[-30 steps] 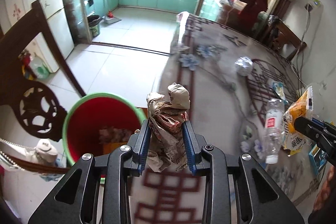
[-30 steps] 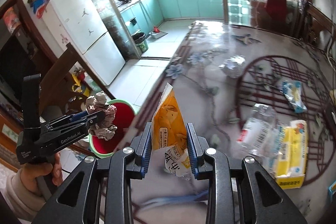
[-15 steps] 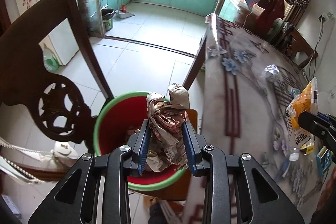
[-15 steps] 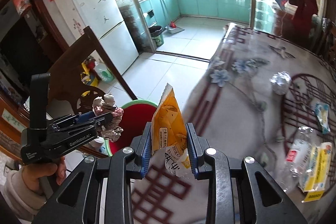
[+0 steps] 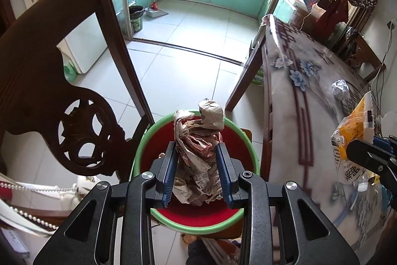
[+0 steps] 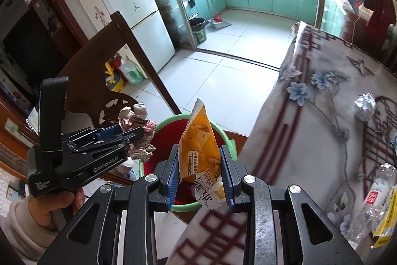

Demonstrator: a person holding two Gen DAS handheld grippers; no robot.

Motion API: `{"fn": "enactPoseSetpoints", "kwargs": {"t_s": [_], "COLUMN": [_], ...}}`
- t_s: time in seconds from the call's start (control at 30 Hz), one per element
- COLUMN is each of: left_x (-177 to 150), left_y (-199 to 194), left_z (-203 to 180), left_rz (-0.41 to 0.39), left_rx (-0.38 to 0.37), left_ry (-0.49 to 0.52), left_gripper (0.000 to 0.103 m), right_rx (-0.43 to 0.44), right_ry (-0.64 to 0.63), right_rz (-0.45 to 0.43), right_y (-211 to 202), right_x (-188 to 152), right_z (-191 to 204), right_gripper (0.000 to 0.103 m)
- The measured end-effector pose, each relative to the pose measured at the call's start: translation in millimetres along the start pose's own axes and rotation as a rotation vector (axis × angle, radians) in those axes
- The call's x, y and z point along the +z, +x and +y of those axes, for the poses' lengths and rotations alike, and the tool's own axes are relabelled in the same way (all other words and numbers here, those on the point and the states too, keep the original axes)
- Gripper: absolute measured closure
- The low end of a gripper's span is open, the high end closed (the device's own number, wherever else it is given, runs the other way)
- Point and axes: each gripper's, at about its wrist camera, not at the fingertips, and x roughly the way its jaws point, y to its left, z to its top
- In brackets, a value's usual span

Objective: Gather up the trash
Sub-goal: 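Carry the bag and paper to the red bin and release both, then move both open tools from the red bin back over the table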

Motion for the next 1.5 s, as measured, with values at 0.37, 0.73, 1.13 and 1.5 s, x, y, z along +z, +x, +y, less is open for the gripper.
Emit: {"fn": "enactPoseSetpoints", "kwargs": {"t_s": [0.37,0.73,1.13,1.5], "left_x": [0,10,5,-7], "left_y": [23,33,15,6], "left_z": [21,30,33,-19], "left_rz": [0.066,0.069,0.03,0.023], "left_rx": [0.004,-0.005,0.001,-0.048], "left_ry": [-0.032,-0.063,-0.088,0.003], "left_gripper": [0.073,0.059,0.035,0.024], "right_rx": [0.053,0.026,-0.006,-0.188], "right_ry": [-0.014,-0.064,-0.005,0.115], "right_rz": [0.095,0.053,-0.019,-0.064], "right_y": [39,42,16,-41], "right_x": [5,9,2,-43], "right_z": [18,28,9,-65], "right_gripper": [0.076,0.062,0.055,0.051]}}
